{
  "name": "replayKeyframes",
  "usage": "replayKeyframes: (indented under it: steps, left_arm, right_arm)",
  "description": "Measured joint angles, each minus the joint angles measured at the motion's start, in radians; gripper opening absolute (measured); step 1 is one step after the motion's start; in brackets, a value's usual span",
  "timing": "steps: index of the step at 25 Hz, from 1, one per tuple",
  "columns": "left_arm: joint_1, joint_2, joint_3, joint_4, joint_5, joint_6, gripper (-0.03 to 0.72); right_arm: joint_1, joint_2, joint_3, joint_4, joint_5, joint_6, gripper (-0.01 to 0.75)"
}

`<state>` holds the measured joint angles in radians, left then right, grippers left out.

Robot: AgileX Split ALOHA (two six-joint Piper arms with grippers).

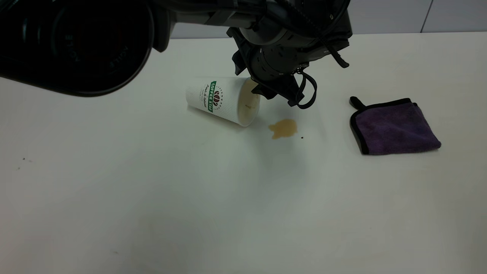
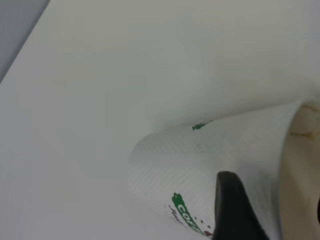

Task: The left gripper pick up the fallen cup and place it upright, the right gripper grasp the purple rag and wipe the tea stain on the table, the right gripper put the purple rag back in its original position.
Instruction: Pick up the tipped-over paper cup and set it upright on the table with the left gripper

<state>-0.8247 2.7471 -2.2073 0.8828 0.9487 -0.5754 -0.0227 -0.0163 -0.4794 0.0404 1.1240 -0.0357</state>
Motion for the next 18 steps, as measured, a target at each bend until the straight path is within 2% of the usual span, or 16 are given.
replayKeyframes:
  steps: [18]
  left_arm:
    - [0.053, 0.007, -0.001, 0.032, 0.011, -0.072, 0.443]
  right_arm:
    - [0.000, 0.000, 0.000, 0.000, 0.000, 0.000, 0.499]
